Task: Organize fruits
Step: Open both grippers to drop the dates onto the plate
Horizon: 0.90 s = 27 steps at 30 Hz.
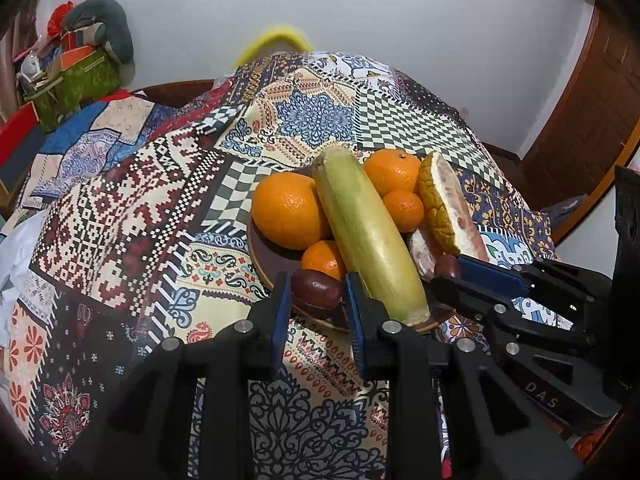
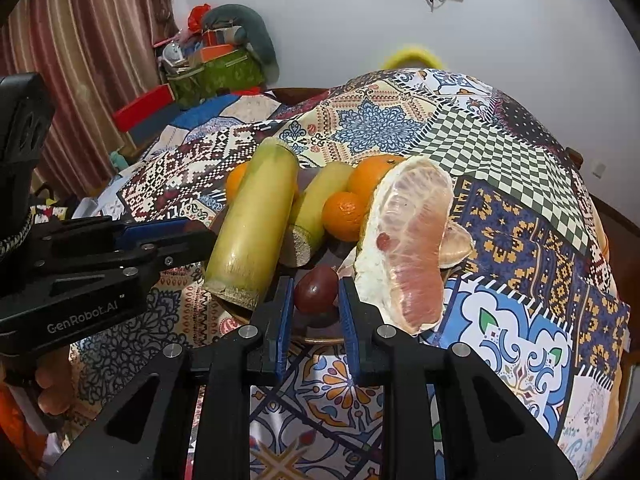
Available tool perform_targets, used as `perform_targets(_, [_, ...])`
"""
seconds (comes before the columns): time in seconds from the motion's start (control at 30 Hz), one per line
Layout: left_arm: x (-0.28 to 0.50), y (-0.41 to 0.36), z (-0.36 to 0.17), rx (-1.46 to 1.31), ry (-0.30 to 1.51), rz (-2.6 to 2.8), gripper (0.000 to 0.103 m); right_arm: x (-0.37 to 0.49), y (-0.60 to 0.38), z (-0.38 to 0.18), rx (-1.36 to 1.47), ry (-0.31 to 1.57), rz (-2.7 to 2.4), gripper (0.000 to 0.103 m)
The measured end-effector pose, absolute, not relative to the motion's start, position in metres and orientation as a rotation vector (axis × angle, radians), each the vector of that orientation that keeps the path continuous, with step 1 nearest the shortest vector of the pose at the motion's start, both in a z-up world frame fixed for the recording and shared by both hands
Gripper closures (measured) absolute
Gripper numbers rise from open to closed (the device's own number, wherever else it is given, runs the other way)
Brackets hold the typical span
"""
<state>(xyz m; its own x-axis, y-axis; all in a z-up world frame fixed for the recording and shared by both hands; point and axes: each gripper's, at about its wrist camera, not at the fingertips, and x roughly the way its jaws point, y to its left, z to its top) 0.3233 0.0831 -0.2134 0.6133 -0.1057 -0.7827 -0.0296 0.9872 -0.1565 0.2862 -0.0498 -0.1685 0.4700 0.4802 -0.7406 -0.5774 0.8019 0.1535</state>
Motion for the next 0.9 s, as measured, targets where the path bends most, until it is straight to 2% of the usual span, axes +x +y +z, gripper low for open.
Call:
perform_targets(0.17, [0.324, 0.083, -0.215, -0.137, 0.918, -0.022, 0.07, 0.288, -0.049, -0.171, -0.122, 0.882, 0.653, 0.081])
perform_targets(0.27, [0.323, 0.084, -0.214, -0.145, 0.923, -0.026, 0.069, 0.288, -0.05, -0.169, -0.11, 0.884, 0.663, 0.076])
perform_targets(0.47, [0.313, 0.088, -0.2, -0.149, 0.896, -0.005, 0.069, 0.282, -0.057, -0.149, -0.096, 0.827, 0.647, 0.076])
perform_targets(0.7, [0.277, 0.088, -0.149, -0.161, 0.776, -0.01, 0.069, 0.258, -0.079, -0.098, -0.04, 0.707, 0.634, 0.076])
perform_targets(0.9, [0.226, 0.075, -0.085, -0.126, 0.619, -0.019, 0.069, 0.214, -0.096, -0.038, -0.027, 0.545, 0.608, 0.076])
